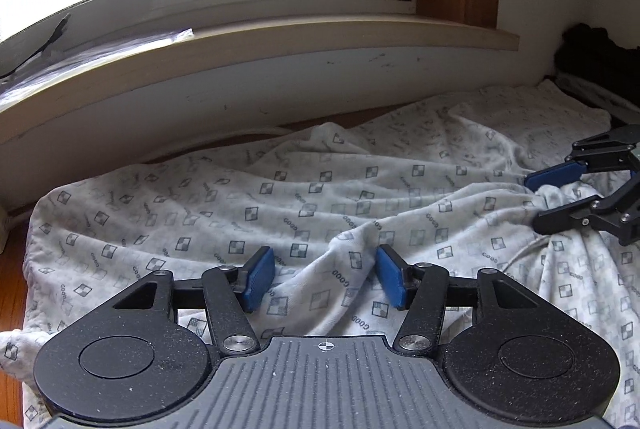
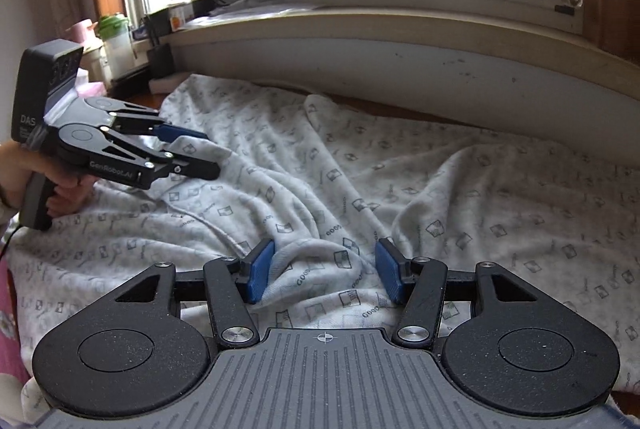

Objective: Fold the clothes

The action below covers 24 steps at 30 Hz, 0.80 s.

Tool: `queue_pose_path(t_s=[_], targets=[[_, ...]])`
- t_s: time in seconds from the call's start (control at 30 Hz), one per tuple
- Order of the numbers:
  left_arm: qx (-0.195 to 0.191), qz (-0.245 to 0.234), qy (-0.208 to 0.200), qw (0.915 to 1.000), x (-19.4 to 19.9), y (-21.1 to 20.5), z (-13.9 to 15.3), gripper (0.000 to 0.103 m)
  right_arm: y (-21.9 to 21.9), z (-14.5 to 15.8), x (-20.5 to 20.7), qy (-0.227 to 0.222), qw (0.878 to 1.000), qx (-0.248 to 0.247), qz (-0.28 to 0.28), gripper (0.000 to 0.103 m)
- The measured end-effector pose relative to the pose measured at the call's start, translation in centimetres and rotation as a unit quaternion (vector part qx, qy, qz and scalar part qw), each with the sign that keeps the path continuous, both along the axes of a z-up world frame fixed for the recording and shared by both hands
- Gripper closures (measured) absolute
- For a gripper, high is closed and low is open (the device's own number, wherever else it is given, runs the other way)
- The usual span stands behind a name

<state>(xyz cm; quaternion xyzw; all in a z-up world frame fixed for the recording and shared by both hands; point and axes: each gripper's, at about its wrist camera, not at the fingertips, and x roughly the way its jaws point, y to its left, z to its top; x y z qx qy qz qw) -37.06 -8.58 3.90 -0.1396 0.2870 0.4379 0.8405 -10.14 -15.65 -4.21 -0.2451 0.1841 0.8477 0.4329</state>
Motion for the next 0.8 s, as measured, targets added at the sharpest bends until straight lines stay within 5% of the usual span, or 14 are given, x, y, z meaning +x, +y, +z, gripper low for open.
queue_pose_path(t_s=[0.3,0.57,0.8], targets=[[0.001,0.064,0.028,0.9976,-10.1,-3.7,2.7,0.043,-2.2,2.2,-2.5,-0.025,0.997,0.065,0.013,0.036],[-0.024,0.114,0.043,0.9923,-16.4,-5.3,1.8,0.043,-5.4,2.7,-13.9,-0.003,0.985,0.066,0.158,0.036],[-0.027,0.114,0.007,0.9931,-16.4,-5.1,1.5,0.045,-8.1,1.3,-21.5,-0.025,0.971,0.062,0.231,0.036]])
